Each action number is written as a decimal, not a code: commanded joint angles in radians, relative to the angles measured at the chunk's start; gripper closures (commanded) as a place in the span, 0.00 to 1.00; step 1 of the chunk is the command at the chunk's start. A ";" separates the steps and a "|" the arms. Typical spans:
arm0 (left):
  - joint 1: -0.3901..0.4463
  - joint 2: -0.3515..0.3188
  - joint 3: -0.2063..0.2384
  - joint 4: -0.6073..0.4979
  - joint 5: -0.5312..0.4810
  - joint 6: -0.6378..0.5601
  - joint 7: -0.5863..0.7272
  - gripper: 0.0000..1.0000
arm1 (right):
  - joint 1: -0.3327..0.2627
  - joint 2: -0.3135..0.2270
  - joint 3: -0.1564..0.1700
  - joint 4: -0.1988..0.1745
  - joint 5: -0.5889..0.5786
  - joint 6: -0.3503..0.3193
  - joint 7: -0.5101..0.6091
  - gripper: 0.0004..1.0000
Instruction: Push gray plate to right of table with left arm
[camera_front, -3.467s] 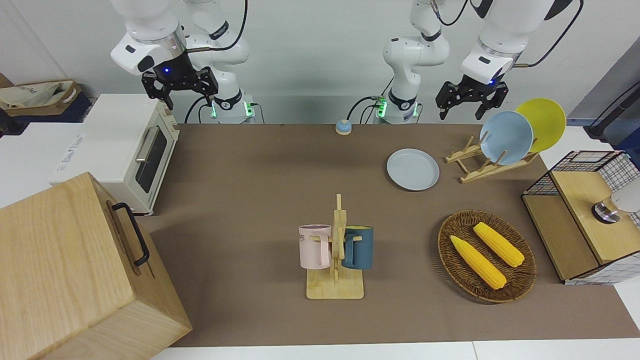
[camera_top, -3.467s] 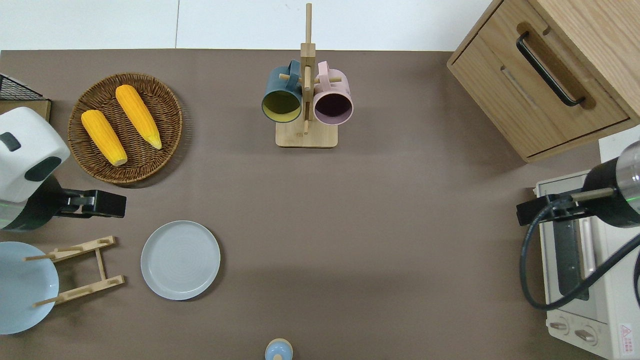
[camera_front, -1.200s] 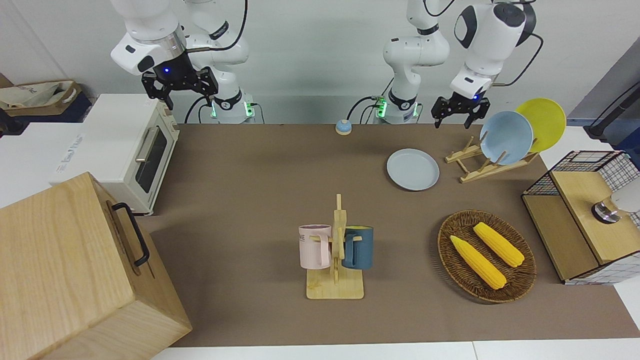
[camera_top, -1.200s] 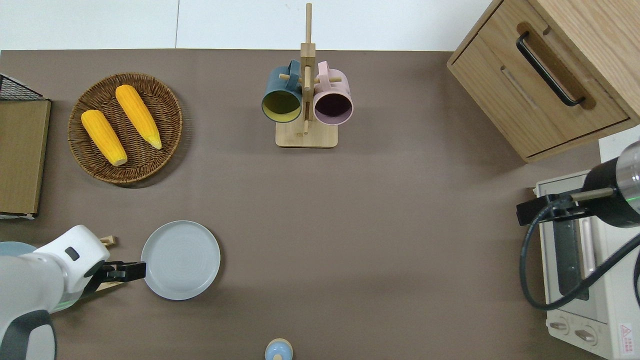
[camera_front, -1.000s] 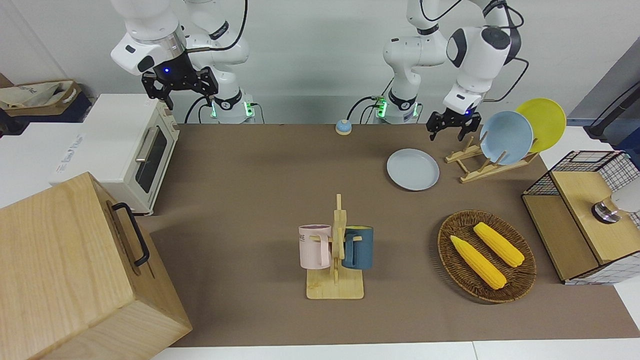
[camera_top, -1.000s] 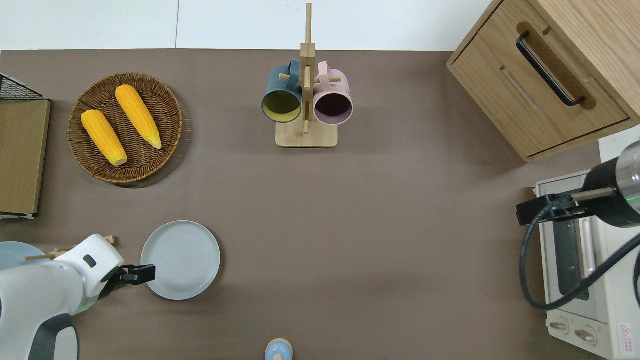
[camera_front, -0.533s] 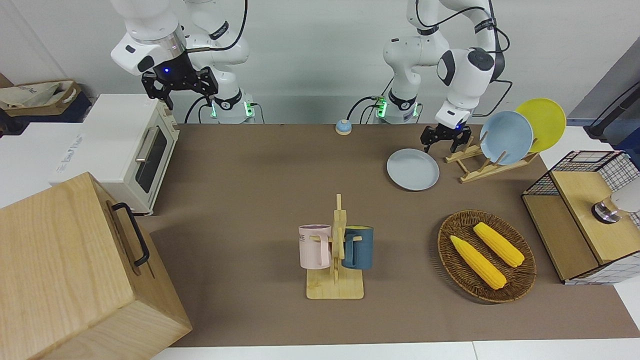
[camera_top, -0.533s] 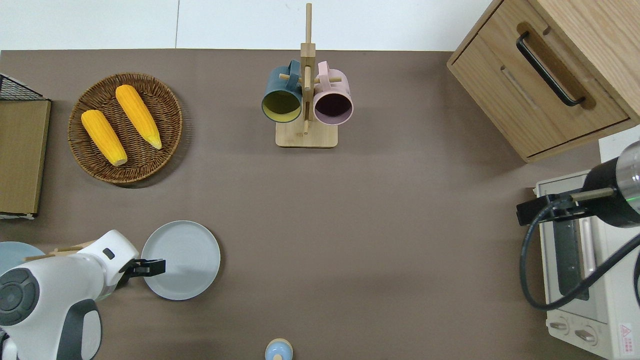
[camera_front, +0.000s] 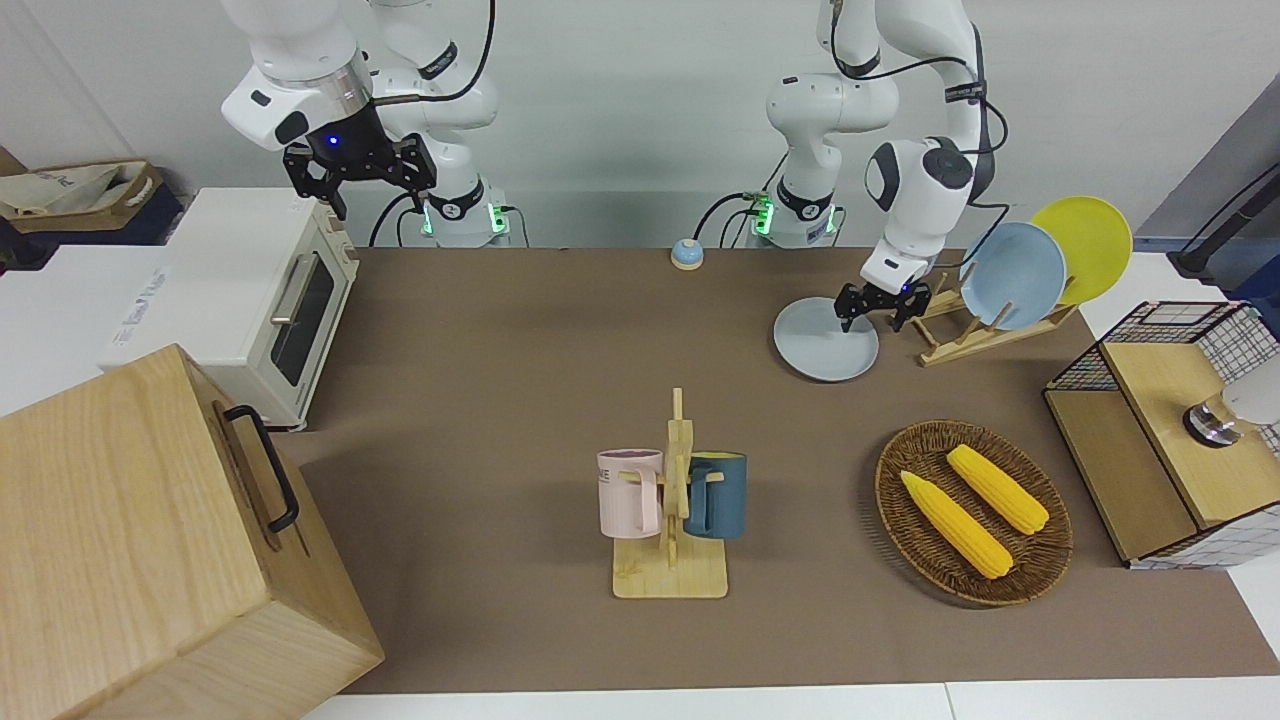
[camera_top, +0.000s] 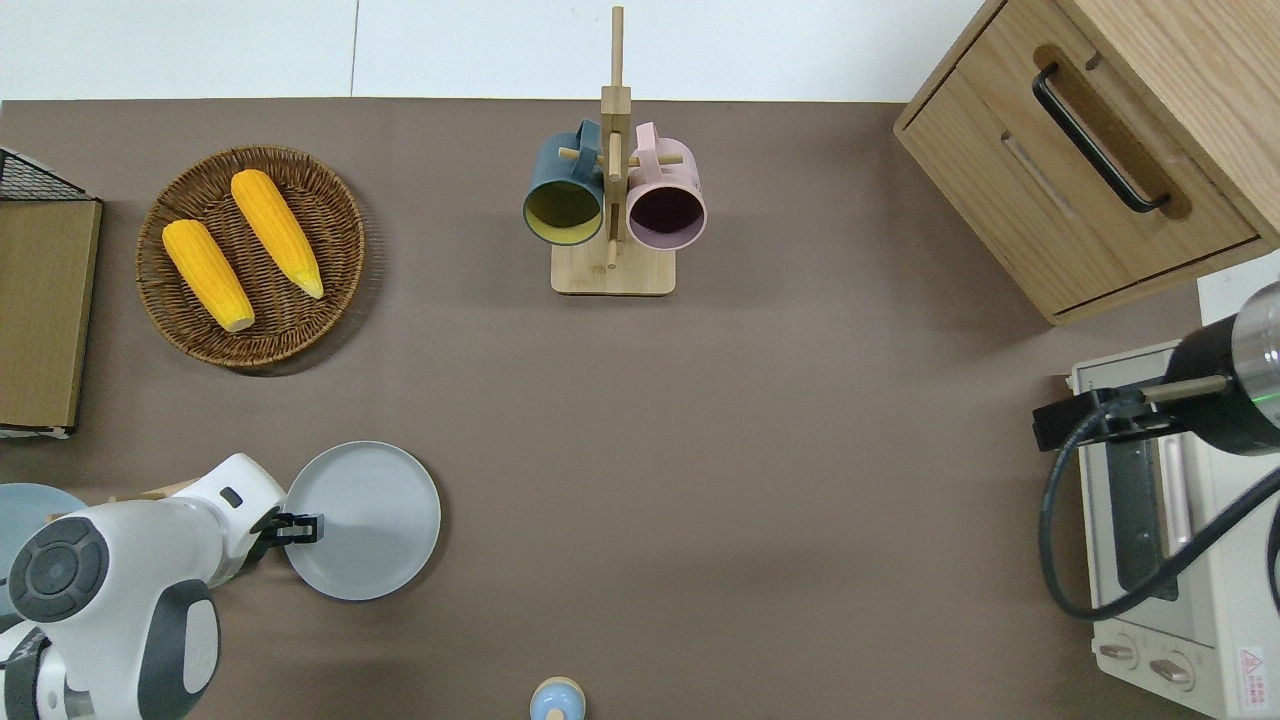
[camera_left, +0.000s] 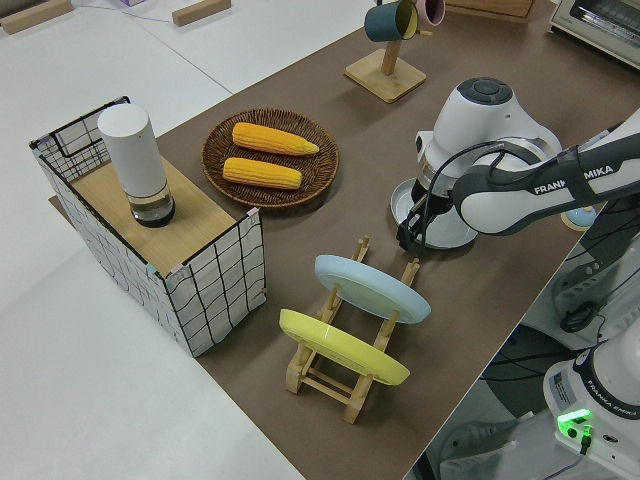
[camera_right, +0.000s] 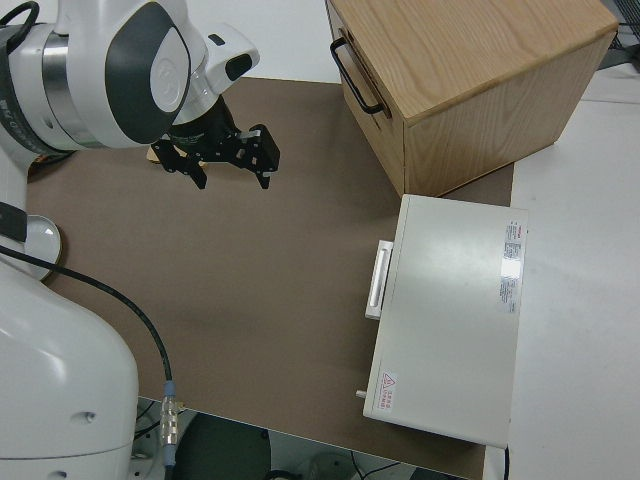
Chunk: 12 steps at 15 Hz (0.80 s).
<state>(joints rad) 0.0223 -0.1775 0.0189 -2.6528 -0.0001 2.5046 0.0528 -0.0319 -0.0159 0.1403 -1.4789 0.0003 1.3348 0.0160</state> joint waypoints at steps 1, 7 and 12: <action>0.014 -0.010 -0.005 -0.010 0.000 0.017 0.013 1.00 | -0.019 -0.002 0.016 0.009 0.004 -0.016 0.012 0.02; 0.014 -0.008 -0.005 -0.010 0.000 0.016 0.013 1.00 | -0.019 -0.002 0.016 0.009 0.004 -0.016 0.012 0.02; 0.004 -0.007 -0.007 -0.006 -0.014 0.016 -0.007 1.00 | -0.019 -0.002 0.016 0.009 0.004 -0.016 0.012 0.02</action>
<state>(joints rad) 0.0241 -0.1880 0.0156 -2.6502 -0.0016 2.5038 0.0529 -0.0319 -0.0159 0.1404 -1.4789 0.0003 1.3348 0.0160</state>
